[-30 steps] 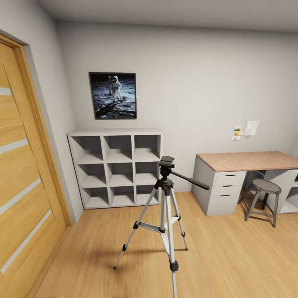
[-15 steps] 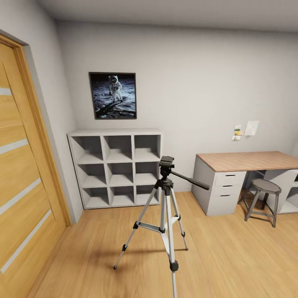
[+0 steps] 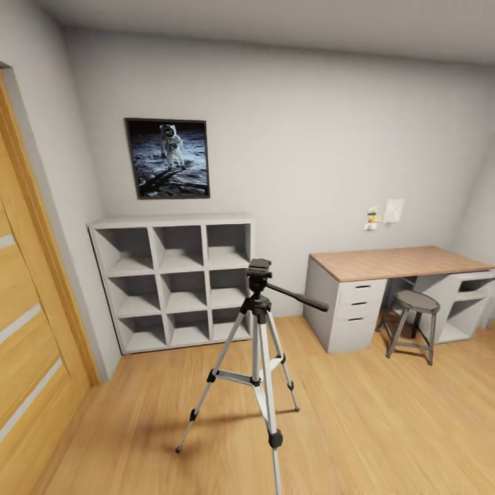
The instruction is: Attach the digital camera to the camera tripod in the bedroom.
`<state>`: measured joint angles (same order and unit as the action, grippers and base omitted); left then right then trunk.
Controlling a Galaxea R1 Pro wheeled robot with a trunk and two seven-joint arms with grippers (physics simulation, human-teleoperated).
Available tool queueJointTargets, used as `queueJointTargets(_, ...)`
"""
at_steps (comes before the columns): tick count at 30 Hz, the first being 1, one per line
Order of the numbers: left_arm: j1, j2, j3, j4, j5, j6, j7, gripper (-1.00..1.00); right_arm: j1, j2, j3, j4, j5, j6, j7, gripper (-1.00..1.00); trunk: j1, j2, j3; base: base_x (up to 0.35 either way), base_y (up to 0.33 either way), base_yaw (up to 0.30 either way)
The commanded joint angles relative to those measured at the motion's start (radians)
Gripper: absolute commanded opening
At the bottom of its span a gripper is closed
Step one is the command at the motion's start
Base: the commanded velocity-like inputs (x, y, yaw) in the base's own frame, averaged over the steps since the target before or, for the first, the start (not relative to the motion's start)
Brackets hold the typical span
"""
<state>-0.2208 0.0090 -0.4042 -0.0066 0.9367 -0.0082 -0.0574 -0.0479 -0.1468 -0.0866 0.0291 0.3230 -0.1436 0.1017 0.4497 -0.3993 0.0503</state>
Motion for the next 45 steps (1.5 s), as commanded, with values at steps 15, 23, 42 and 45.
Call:
queueJointTargets(15, 0.000, 0.000, -0.008, 0.000, 0.007, -0.001, -0.004, -1.00, -0.001, 0.000, -0.008, 0.003, 0.008, -0.005, 0.002, 1.00, 0.000, -0.001, 0.000, 0.087, 0.090, -0.099)
queueJointTargets(23, 0.000, 0.000, -0.008, 0.000, 0.007, -0.001, -0.004, -1.00, -0.001, -0.001, -0.008, 0.003, 0.009, -0.006, 0.003, 1.00, 0.000, -0.001, 0.000, 0.217, 0.227, -0.001)
queueJointTargets(42, 0.000, 0.000, -0.008, 0.001, 0.008, -0.001, -0.004, -1.00, -0.001, -0.001, -0.007, 0.003, 0.010, -0.006, 0.003, 1.00, 0.000, -0.001, 0.000, 0.036, 0.037, 0.000)
queueJointTargets(45, 0.000, 0.001, -0.008, 0.001, 0.008, -0.001, -0.004, -1.00, -0.001, -0.001, -0.007, 0.003, 0.009, -0.006, 0.003, 1.00, 0.000, -0.001, 0.000, 0.000, 0.000, 0.000)
